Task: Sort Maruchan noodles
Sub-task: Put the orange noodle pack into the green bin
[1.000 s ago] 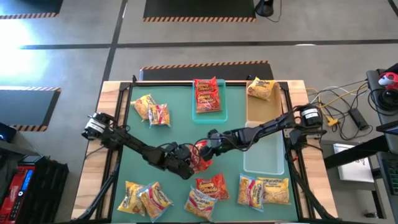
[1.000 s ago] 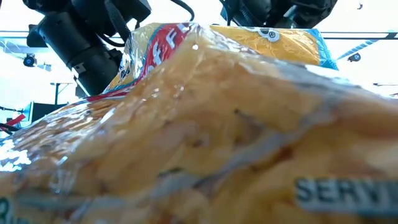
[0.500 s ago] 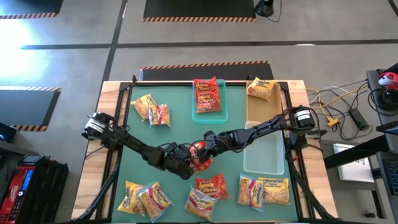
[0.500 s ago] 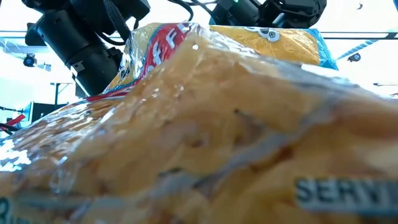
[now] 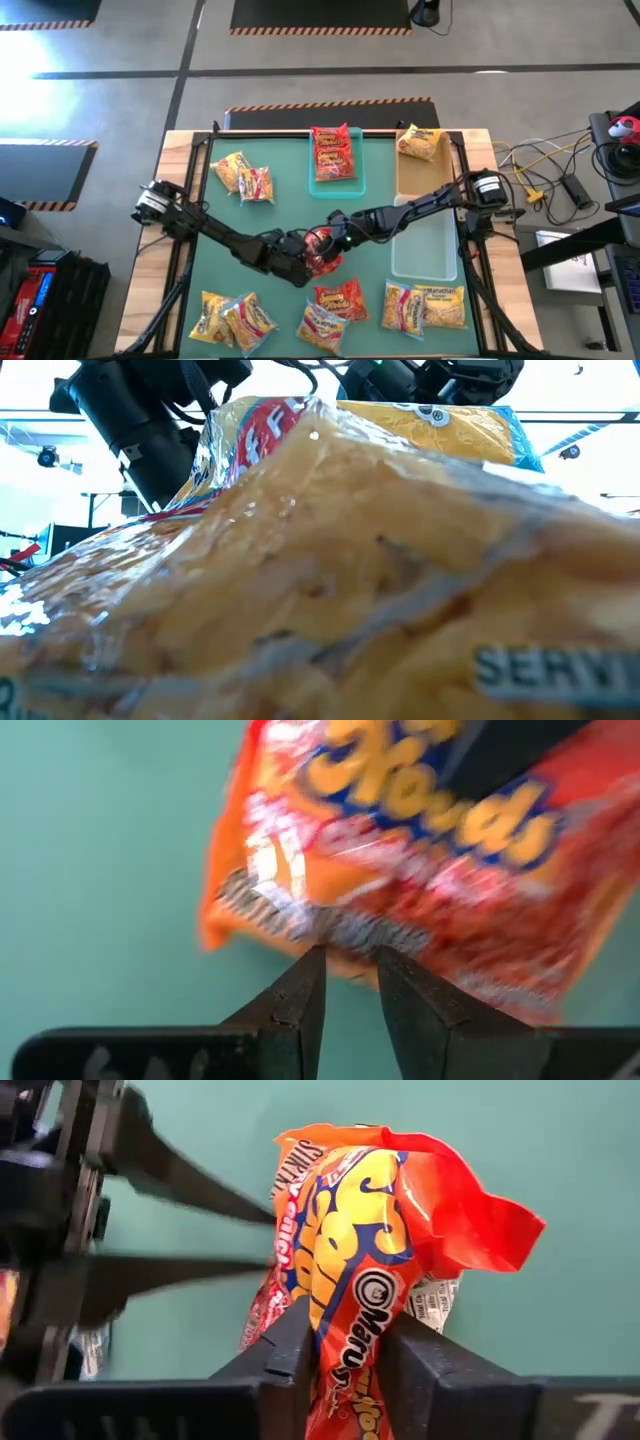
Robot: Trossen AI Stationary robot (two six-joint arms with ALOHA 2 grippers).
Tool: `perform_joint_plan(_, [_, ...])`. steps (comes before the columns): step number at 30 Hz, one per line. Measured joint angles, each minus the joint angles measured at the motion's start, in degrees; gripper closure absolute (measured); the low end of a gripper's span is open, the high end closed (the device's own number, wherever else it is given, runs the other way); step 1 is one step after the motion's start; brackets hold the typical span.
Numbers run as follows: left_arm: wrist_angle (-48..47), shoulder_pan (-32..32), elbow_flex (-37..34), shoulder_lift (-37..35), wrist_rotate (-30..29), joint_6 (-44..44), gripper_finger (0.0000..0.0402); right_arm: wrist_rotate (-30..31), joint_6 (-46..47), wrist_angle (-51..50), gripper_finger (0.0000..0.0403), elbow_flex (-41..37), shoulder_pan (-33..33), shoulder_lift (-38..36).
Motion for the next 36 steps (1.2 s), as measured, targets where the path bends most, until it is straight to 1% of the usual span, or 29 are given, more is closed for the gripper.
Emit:
perform_joint_plan(4, [-7.3,0.0,3.1,-0.6,0.4,-1.4,0.0324,-1.2,-3.3,-1.6,0.0349,0.0,-1.0,-0.9])
perform_joint_plan(9, [-13.8,-0.1,5.8,-1.0,0.0,-3.5,0.0324,-2.4,-6.9,-3.7,0.0359,-0.1,-2.5,-2.0])
perform_joint_plan(13, [-16.6,-0.8,5.8,-1.7,-0.1,-9.9,0.0324,-3.5,-11.3,-7.7,0.0360,-0.2,-3.4,-3.8])
perform_joint_plan(19, [-17.0,-2.3,5.6,-1.8,0.0,-19.0,0.0324,-4.2,-18.3,-16.2,0.0360,-0.2,-5.5,-8.0])
perform_joint_plan(24, [-17.8,-2.2,5.4,-1.8,-0.1,-22.2,0.0324,-10.1,-24.5,-19.1,0.0360,-0.2,-7.5,-12.4])
perform_joint_plan(27, [-17.9,-2.1,5.3,-1.8,-0.2,-24.1,0.0324,-11.8,-29.2,-22.2,0.0360,-0.2,-8.9,-15.1])
perform_joint_plan(32, [-17.9,-2.1,5.3,-1.8,-1.9,-26.9,0.0324,-11.5,-37.1,-23.3,0.0360,-0.2,-12.5,-19.5])
perform_joint_plan(36, [-17.8,-2.1,5.3,-1.8,-3.4,-29.4,0.0324,-11.0,-41.9,-23.5,0.0360,-0.2,-16.8,-22.9])
